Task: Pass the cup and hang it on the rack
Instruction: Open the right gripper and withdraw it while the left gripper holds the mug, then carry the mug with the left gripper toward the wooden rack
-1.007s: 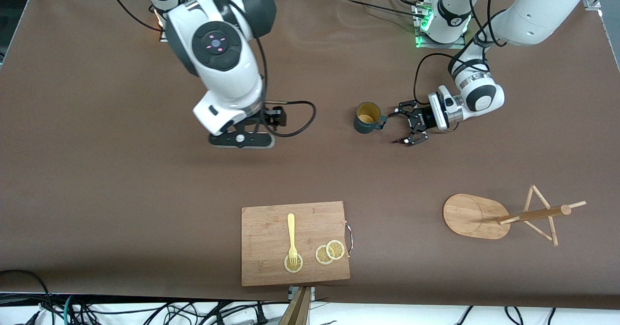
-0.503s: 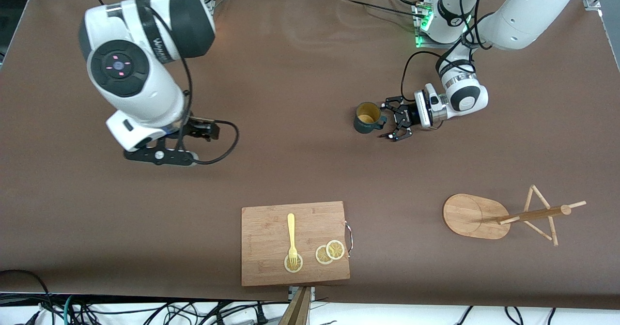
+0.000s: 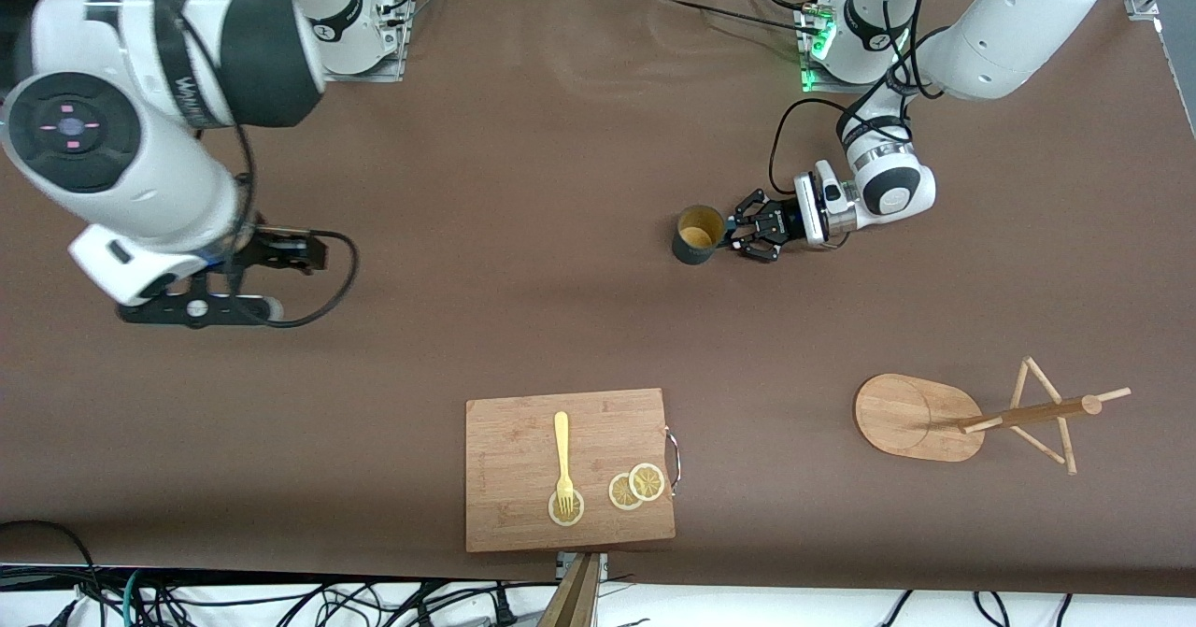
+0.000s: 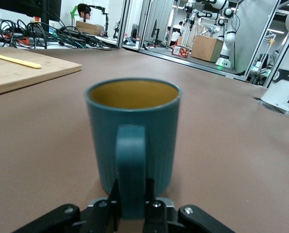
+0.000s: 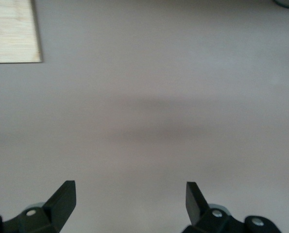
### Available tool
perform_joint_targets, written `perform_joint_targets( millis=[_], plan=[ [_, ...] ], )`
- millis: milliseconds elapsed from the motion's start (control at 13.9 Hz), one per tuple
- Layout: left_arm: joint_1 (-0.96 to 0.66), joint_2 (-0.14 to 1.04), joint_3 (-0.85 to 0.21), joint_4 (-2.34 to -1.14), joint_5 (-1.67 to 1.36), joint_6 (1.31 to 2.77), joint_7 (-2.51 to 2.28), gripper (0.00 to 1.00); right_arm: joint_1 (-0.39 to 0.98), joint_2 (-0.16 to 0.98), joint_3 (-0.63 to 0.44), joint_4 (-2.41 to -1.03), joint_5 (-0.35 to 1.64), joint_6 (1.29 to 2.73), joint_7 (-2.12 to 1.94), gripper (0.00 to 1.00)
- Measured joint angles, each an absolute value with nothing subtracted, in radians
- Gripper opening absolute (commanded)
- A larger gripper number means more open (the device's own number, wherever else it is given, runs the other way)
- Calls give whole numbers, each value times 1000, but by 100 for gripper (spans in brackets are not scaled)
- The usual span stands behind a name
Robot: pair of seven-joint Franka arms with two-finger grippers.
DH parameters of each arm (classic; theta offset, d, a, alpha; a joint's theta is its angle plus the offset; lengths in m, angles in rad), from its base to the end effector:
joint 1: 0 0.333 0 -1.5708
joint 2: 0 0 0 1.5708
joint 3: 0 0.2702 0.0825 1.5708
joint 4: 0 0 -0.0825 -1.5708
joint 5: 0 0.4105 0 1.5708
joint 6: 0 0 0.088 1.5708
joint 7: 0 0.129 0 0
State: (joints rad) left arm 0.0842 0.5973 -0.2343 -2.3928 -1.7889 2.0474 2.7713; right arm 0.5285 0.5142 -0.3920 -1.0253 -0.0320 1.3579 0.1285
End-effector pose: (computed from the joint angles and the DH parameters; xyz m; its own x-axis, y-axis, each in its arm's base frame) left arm 0.3894 -0.1608 0.0009 0.2782 -0.2524 0.9268 -0.9468 -0.2348 0.2202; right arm 0.6543 0.1489 0.5004 0.9932 0.0219 -0.1147 0.0487 -0.9706 0.2358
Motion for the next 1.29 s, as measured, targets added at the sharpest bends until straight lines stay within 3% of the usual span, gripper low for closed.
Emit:
perform_joint_targets(
  millis=[359, 719, 1078, 1294],
  plan=[
    [131, 560, -230, -2391, -1790, 2047, 2741, 0, 428, 485, -472, -1029, 58, 1300, 15, 100],
    [258, 404, -227, -2429, -1715, 2009, 2421, 0, 314, 477, -467, -1039, 86, 1275, -20, 100],
    [350, 257, -199, -2439, -1634, 1878, 1838, 0, 170, 316, -277, -1191, 87, 1303, -20, 100],
    [379, 183, -119, -2438, -1583, 1806, 1487, 0, 109, 204, -235, -1300, 87, 1424, -20, 100]
  ],
)
